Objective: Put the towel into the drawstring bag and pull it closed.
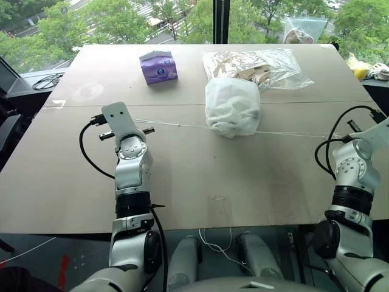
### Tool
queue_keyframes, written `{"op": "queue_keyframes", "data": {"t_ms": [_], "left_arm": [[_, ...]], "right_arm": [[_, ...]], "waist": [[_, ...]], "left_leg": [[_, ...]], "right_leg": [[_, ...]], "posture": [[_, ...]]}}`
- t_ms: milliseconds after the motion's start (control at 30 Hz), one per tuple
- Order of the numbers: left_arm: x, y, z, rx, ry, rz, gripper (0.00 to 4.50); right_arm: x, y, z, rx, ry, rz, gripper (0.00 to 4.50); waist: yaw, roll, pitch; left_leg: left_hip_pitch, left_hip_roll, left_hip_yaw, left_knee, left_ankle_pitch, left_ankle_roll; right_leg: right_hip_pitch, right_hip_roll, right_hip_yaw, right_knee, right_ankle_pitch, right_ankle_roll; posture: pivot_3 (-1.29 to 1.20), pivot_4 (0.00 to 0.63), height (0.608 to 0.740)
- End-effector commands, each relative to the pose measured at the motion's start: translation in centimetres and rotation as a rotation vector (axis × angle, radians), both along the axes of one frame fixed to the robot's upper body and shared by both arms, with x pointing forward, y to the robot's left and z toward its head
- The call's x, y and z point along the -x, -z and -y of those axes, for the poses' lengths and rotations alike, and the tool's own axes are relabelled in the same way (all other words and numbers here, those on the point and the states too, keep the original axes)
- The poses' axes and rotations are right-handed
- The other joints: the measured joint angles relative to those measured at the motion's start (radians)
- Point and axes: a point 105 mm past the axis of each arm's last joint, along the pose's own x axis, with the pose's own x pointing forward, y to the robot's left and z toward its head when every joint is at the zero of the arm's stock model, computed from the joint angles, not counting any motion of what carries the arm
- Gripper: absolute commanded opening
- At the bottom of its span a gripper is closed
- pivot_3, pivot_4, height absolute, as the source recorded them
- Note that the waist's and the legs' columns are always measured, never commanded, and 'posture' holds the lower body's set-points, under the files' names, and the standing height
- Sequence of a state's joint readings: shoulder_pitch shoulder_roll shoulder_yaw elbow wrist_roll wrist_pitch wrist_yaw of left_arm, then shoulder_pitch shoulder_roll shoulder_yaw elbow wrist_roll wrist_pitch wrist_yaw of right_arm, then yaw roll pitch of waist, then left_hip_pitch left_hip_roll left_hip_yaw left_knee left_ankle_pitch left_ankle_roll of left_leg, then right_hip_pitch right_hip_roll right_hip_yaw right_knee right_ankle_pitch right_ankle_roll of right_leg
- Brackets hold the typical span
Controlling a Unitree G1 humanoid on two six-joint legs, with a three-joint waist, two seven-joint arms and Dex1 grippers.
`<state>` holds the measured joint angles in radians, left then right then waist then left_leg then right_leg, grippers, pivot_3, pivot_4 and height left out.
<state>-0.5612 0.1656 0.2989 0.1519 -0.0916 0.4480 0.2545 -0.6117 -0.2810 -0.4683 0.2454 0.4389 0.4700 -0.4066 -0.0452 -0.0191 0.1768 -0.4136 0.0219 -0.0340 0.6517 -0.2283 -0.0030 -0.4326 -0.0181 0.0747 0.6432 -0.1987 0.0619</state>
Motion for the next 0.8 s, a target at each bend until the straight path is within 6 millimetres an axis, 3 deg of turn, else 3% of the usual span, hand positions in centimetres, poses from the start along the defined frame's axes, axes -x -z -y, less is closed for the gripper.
{"op": "queue_keyframes", "data": {"t_ms": [33, 67, 100, 133, 200, 233, 300, 400, 500, 633, 800], "left_arm": [[-1.1, -0.1, 8.7, 0.043, 0.511, 0.004, 0.07], [-0.7, -0.3, 10.6, -0.058, 0.652, 0.009, 0.00], [-0.3, -0.2, 11.5, -0.119, 0.738, 0.009, 0.00], [0.2, -0.2, 12.1, -0.117, 0.807, 0.013, 0.00], [0.6, -0.5, 12.1, -0.133, 0.895, 0.024, 0.54], [1.0, -0.6, 12.0, -0.163, 0.953, 0.022, 0.93], [2.4, 0.5, 11.4, -0.222, 1.112, -0.059, 1.63], [5.3, 3.4, 9.3, -0.280, 1.280, -0.260, 2.79], [6.6, 4.7, 6.6, -0.337, 1.308, -0.360, 4.21], [6.1, 4.3, 3.6, -0.368, 1.236, -0.369, 4.21], [5.4, 3.8, 2.4, -0.420, 1.199, -0.350, 4.21]], "right_arm": [[-1.7, -3.2, -6.1, 0.208, -0.387, 0.089, 0.00], [-1.7, -4.0, -7.7, 0.270, -0.487, 0.127, 0.60], [-1.6, -4.4, -8.9, 0.297, -0.567, 0.152, 0.77], [-1.3, -4.6, -10.2, 0.313, -0.661, 0.171, 1.35], [-0.5, -4.2, -12.0, 0.357, -0.827, 0.156, 2.06], [0.2, -3.6, -12.6, 0.389, -0.911, 0.133, 2.66], [2.1, -1.8, -12.8, 0.494, -1.081, 0.034, 3.40], [4.2, 0.2, -11.2, 0.582, -1.208, -0.113, 4.50], [5.3, 1.0, -9.3, 0.624, -1.245, -0.201, 4.50], [6.4, 1.2, -7.5, 0.660, -1.275, -0.266, 4.50], [6.5, 1.8, -5.6, 0.785, -1.266, -0.368, 4.50]], "waist": [[0.002, 0.000, 0.000], [0.003, 0.000, 0.000], [0.002, 0.000, 0.000], [0.002, 0.000, 0.000], [0.002, 0.000, 0.000], [0.001, 0.000, 0.000], [0.001, 0.000, 0.000], [0.000, 0.001, 0.000], [0.002, 0.000, 0.000], [0.003, 0.000, 0.000], [0.002, 0.000, 0.000]], "left_leg": [[0.000, 0.000, 0.000, 0.000, 0.000, 0.000], [0.000, 0.000, 0.000, 0.000, 0.000, 0.000], [-0.001, 0.000, -0.001, 0.000, 0.000, 0.000], [-0.001, 0.000, 0.000, 0.000, 0.000, 0.000], [-0.001, 0.000, -0.001, -0.001, 0.000, 0.000], [-0.001, 0.000, -0.001, -0.001, 0.000, 0.000], [-0.001, 0.000, -0.001, -0.002, 0.000, 0.000], [0.000, 0.001, 0.000, -0.003, 0.000, 0.000], [0.000, 0.001, 0.001, -0.002, 0.000, 0.000], [0.002, 0.001, 0.001, 0.001, 0.000, 0.000], [0.002, 0.002, 0.002, 0.002, 0.000, 0.000]], "right_leg": [[0.000, 0.000, 0.000, 0.000, 0.000, 0.000], [0.000, 0.000, 0.000, 0.000, 0.000, 0.000], [0.000, 0.000, -0.001, 0.000, 0.000, 0.000], [0.000, 0.000, -0.001, -0.001, 0.000, 0.000], [0.000, 0.000, -0.001, -0.001, 0.000, 0.000], [0.000, 0.000, -0.001, -0.001, 0.000, 0.000], [-0.001, 0.000, -0.001, -0.002, 0.000, 0.000], [-0.001, 0.000, -0.001, -0.002, -0.001, -0.001], [-0.001, 0.000, 0.000, -0.002, -0.005, -0.001], [0.001, 0.000, 0.000, -0.001, -0.005, 0.000], [0.000, 0.000, 0.000, -0.001, -0.005, 0.000]], "posture": [[0.00, 0.150, 0.740], [0.00, 0.150, 0.740], [0.00, 0.150, 0.740], [0.00, 0.150, 0.740], [0.00, 0.150, 0.740], [0.00, 0.150, 0.740], [0.00, 0.150, 0.740], [0.00, 0.150, 0.740], [0.00, 0.150, 0.740], [0.00, 0.150, 0.740], [0.00, 0.150, 0.740]]}}
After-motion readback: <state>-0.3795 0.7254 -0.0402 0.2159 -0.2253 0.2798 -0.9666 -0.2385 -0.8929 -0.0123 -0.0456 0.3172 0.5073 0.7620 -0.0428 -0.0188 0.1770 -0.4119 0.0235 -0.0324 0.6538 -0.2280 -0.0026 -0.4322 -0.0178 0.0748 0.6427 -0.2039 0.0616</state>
